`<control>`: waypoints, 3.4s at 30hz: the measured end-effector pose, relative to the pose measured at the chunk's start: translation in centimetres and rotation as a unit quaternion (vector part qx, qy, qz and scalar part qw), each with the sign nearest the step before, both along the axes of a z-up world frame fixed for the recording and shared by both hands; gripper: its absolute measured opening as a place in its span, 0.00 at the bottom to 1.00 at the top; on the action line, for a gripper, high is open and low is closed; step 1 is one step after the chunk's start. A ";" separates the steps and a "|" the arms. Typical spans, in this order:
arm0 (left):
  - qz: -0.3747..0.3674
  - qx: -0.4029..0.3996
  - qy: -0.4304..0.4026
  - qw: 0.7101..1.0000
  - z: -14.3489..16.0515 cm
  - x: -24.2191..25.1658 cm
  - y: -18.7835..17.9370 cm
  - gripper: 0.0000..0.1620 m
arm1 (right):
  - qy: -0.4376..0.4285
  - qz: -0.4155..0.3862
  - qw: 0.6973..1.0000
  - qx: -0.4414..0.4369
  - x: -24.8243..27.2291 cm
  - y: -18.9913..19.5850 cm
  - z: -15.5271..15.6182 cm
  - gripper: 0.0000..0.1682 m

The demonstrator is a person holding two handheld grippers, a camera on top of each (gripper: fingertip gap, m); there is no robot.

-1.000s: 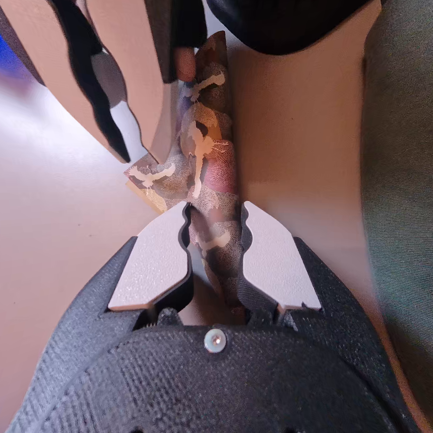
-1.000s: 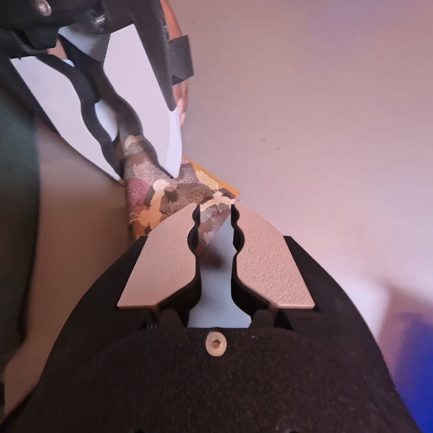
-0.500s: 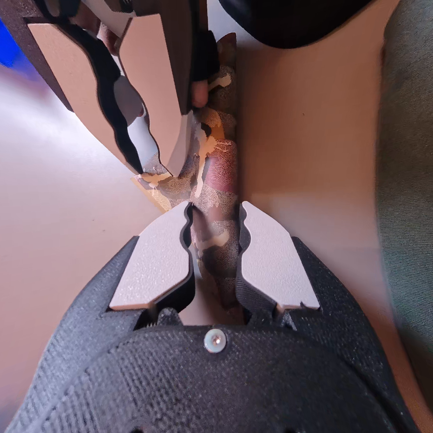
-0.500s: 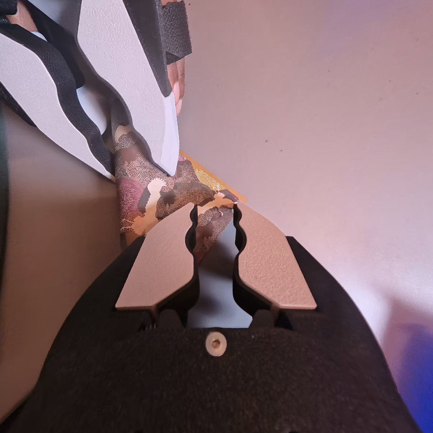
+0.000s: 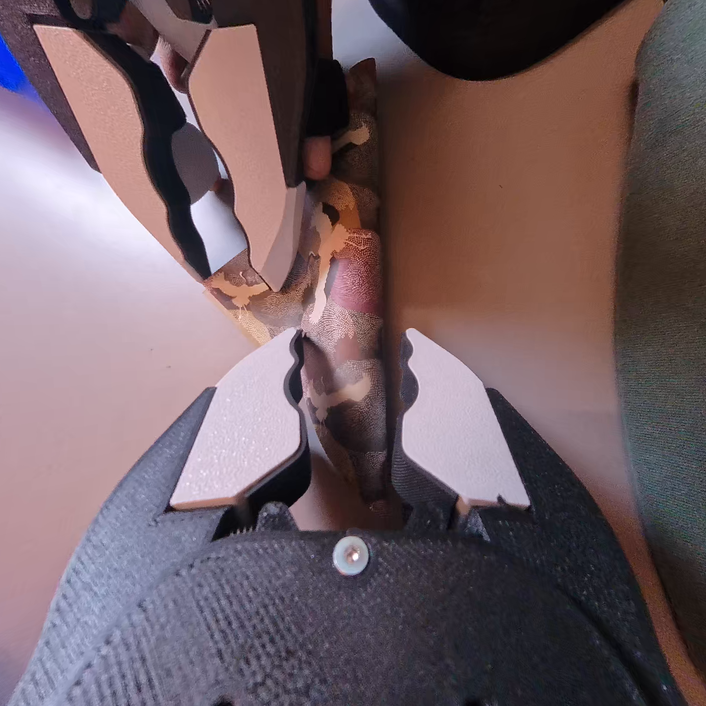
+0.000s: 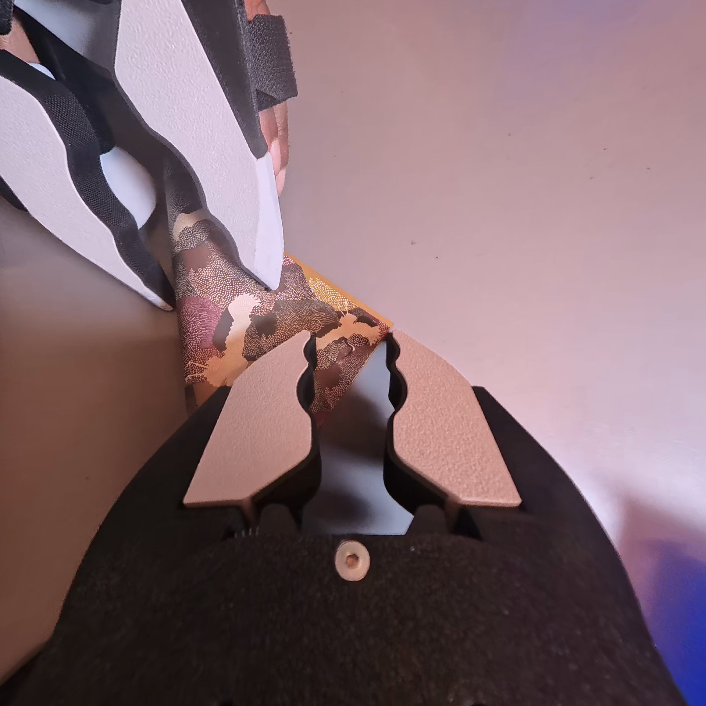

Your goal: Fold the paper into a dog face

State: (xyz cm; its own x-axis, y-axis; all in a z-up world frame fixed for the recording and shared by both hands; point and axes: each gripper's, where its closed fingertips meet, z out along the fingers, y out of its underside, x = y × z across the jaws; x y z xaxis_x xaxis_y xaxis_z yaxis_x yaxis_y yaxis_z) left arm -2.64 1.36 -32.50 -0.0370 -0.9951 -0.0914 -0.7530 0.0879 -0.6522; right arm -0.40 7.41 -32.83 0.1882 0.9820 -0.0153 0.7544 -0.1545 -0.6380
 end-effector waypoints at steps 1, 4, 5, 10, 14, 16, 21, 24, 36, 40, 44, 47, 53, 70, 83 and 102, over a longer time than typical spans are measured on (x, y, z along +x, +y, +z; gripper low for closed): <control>0.001 -0.001 0.000 1.000 0.0 0.0 0.0 0.30 | -0.001 0.001 1.000 0.000 0.0 0.1 0.0 0.20; 0.003 0.000 0.001 1.000 0.0 -0.2 0.2 0.31 | -0.007 -0.002 1.000 -0.004 0.0 0.3 0.0 0.17; 0.002 -0.002 0.002 1.000 0.0 -0.3 0.2 0.32 | -0.010 -0.004 1.000 -0.006 0.0 0.4 0.0 0.15; 0.018 -0.112 -0.065 0.991 1.9 -0.1 0.1 0.36 | -0.016 -0.001 1.000 -0.008 -0.1 0.6 0.0 0.13; 0.071 -0.131 -0.066 0.987 1.4 -0.4 2.5 0.40 | -0.017 0.000 1.000 -0.007 -0.2 0.7 0.0 0.12; 0.071 -0.143 -0.067 0.985 1.3 0.0 2.5 0.41 | -0.015 0.002 1.000 -0.006 -0.3 0.7 0.0 0.11; 0.075 -0.232 -0.125 0.962 3.2 0.8 2.7 0.42 | -0.014 0.006 1.000 -0.004 -0.4 0.8 0.0 0.10; 0.111 -0.236 -0.117 0.958 2.4 0.2 4.7 0.42 | -0.010 0.009 1.000 -0.002 -0.4 0.9 0.0 0.09; 0.127 -0.035 -0.021 0.991 -0.3 0.2 8.7 0.11 | -0.001 0.012 1.000 0.010 -0.5 1.3 0.0 0.00; 0.106 -0.014 -0.022 0.994 -0.3 0.7 8.3 0.08 | -0.002 0.013 1.000 0.013 -0.5 1.3 0.0 0.00; 0.109 -0.041 -0.044 0.992 -0.1 1.0 8.3 0.11 | -0.003 0.013 1.000 0.016 -0.5 1.3 0.0 0.00; 0.096 -0.018 -0.037 0.994 -0.3 1.1 8.2 0.10 | -0.002 0.013 1.000 0.017 -0.5 1.3 0.0 0.00; 0.079 -0.004 -0.035 0.996 -0.3 1.2 7.7 0.04 | 0.002 0.009 1.000 0.022 -0.6 1.5 0.0 0.00; 0.095 -0.017 -0.057 0.994 0.2 1.0 8.4 0.08 | -0.004 -0.001 1.000 0.012 -0.7 1.6 0.0 0.00; 0.092 0.020 -0.041 0.995 -0.2 1.7 8.1 0.03 | -0.004 -0.004 1.000 0.027 -0.7 1.8 0.0 0.01; 0.094 0.010 -0.049 0.994 -0.2 1.6 8.2 0.05 | -0.012 0.010 0.999 0.044 -0.7 1.7 0.1 0.04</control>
State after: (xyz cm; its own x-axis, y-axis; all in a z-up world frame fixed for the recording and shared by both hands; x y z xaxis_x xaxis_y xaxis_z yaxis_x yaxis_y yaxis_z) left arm -1.08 9.54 -32.71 0.1593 -0.9817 -0.1043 -0.6902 -0.0352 -0.7228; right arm -1.13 9.15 -32.78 0.1669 0.9831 0.0757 0.7724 -0.0826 -0.6297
